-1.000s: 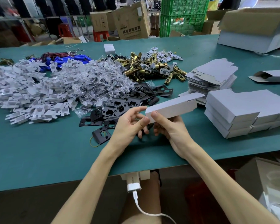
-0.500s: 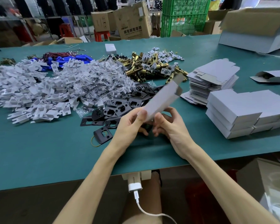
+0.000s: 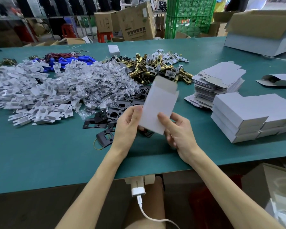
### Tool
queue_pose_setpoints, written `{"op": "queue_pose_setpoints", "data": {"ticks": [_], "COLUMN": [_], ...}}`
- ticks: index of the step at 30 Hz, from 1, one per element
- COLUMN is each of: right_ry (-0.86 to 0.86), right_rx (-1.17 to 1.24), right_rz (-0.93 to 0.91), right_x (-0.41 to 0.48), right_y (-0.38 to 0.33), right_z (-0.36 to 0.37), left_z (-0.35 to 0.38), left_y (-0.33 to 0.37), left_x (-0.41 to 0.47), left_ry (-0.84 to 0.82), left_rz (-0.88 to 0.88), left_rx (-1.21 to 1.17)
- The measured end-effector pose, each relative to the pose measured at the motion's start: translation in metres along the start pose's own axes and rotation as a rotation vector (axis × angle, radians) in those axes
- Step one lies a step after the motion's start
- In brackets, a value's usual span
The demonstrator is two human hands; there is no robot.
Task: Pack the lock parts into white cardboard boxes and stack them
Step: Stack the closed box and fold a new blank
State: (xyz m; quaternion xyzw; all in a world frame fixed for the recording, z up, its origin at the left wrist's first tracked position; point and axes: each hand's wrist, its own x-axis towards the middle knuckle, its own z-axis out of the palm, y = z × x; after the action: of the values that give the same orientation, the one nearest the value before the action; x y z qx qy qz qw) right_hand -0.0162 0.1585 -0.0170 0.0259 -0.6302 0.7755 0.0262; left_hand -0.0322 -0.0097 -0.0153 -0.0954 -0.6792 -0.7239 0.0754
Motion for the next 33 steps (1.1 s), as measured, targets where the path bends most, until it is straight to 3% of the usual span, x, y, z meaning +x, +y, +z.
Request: {"op": "queue_pose_setpoints", "data": {"ticks": [4, 9, 15, 24, 30, 33], "right_ry": [-0.037, -0.052, 0.137, 0.023, 0.182, 0.284], "right_rx": [-0.156, -0.224, -0.295, -1.014, -0.914, -0.855], "right_rz": [-0.011, -0.001, -0.029, -0.214, 0.011, 0.006], "right_x": [-0.001, -0.003, 0.044, 0.218, 0.283, 0.291], "right_y": [-0.001, -0.004, -0.011, -0.028, -0.017, -0.008], "right_z": [0.006, 0.011, 0.007, 0.037, 0.076, 0.083], "left_z": [-0.001, -0.002, -0.002, 0.000, 0.003, 0.003], "left_y": [0.003, -0.002, -0.010, -0.007, -0.009, -0.007], "left_x": [-0.002, 0.001, 0.007, 0.008, 0.009, 0.009], "left_ry": [-0.032, 0.070, 0.256, 0.239, 0.186, 0.174], "left_rz": [-0.081, -0.133, -0.217, -0.205, -0.235, -0.253], "left_rx": [-0.098, -0.113, -0.159, -0.224, -0.218, -0.206]}}
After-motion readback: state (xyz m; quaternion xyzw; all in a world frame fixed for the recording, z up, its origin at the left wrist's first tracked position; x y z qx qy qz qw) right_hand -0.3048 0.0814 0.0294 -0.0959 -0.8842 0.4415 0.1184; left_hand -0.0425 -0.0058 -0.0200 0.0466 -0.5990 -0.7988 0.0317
